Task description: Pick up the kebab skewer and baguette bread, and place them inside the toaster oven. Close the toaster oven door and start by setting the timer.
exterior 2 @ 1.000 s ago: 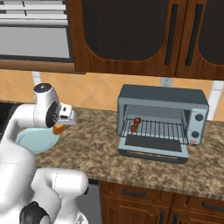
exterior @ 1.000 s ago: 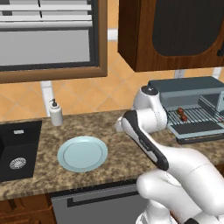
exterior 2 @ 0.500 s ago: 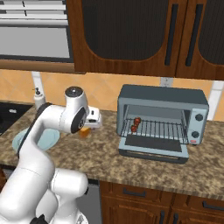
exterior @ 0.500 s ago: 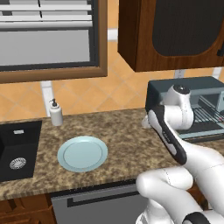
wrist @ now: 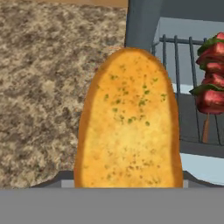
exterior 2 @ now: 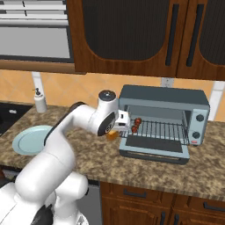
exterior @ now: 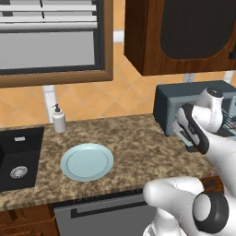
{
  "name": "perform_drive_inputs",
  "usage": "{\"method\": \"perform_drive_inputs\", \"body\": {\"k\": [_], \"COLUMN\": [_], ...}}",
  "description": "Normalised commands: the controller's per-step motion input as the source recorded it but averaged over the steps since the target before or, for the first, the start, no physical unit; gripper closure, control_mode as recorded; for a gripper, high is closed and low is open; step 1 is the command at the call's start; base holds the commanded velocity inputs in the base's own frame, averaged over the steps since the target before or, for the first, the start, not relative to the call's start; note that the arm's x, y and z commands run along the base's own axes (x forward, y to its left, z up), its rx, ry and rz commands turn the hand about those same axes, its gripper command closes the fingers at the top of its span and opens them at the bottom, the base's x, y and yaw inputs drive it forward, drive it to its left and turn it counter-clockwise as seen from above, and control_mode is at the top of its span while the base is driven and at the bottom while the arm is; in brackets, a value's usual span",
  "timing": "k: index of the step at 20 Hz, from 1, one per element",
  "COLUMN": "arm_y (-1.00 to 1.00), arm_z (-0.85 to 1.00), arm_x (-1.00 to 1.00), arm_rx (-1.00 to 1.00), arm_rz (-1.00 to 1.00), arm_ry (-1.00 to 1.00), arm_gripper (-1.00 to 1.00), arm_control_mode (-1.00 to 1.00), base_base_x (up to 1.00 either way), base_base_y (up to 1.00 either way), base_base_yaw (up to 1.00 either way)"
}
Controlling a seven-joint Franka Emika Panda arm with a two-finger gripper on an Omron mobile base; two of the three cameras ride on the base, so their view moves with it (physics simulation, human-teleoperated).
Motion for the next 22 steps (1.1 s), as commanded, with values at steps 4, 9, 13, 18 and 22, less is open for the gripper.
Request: {"method": "perform_drive_inputs", "body": {"k": [4, 9, 13, 18, 22], "arm_y": [-1.00, -0.97, -0.53, -0.38, -0.07], "arm_z": [0.00, 0.00, 0.00, -0.04, -0.17], "arm_x": [0.46, 0.33, 0.20, 0.06, 0.04], "arm_rx": [0.00, 0.00, -0.01, 0.00, 0.00], "arm_rz": [-0.05, -0.06, -0.01, -0.02, -0.03], "arm_ry": [0.06, 0.04, 0.00, 0.06, 0.05], "arm_gripper": [1.00, 1.00, 1.00, 1.00, 1.00], "arm_control_mode": [-1.00, -1.00, -1.00, -1.00, -1.00], "base_base_x": [0.00, 0.00, 0.00, 0.00, 0.00], "base_base_y": [0.00, 0.00, 0.00, 0.00, 0.00], "base_base_yaw": [0.00, 0.00, 0.00, 0.00, 0.00]}}
